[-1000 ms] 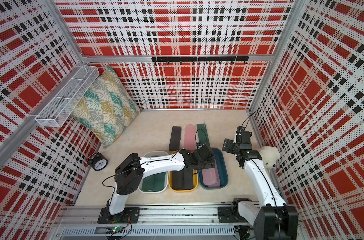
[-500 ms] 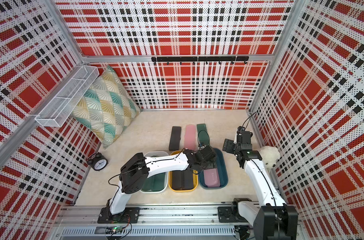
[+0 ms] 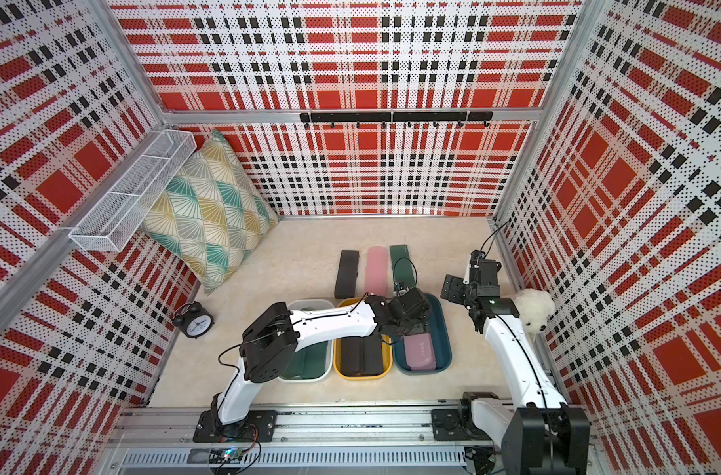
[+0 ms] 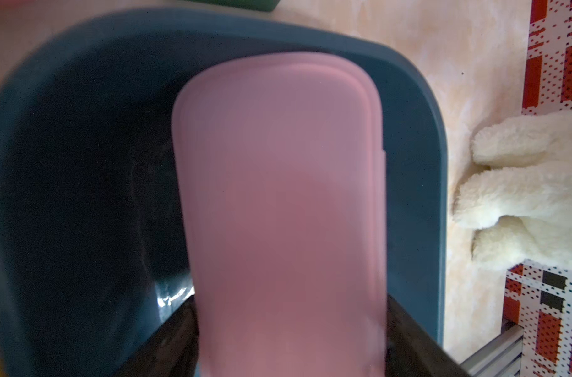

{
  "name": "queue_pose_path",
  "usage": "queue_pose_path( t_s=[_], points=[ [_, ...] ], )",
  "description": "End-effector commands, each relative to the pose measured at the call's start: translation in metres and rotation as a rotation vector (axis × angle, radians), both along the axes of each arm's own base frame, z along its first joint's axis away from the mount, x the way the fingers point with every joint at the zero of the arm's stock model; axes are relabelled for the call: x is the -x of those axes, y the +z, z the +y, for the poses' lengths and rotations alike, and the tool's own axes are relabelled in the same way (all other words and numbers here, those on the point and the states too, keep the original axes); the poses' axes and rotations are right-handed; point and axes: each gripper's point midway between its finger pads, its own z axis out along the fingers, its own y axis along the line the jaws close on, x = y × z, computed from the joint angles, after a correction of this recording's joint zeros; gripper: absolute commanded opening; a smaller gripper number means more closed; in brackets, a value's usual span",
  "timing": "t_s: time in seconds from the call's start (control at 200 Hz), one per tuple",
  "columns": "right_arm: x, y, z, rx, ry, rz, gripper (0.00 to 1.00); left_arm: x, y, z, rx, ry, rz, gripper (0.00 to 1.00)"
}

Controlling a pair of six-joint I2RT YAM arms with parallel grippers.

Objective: Place the pencil cases by color into the storage box
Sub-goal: Place the pencil case at the storage box.

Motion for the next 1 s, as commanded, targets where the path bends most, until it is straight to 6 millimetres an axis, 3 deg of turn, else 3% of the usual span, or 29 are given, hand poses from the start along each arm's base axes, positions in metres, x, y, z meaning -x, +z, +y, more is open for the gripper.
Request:
queue_pose_path(
  t_s=[0.0, 0.752, 0.997],
  points=[
    [-0.001, 0.001, -0.003, 0.004, -0.002, -0.015, 0.88, -0.001, -0.007, 0.001, -0.029, 0.002, 0.009, 0.79],
    [-0.002, 0.005, -0.005, -0.006, -0.003, -0.027, 0.88, -0.005, -0.008, -0.004, -0.045, -0.003, 0.011, 0.89],
    [-0.003, 0.005, -0.008, -0.015, -0.009, -0.029, 0.87, -0.013, 0.016, -0.01, -0.03, 0.002, -0.036, 0.89]
  ],
)
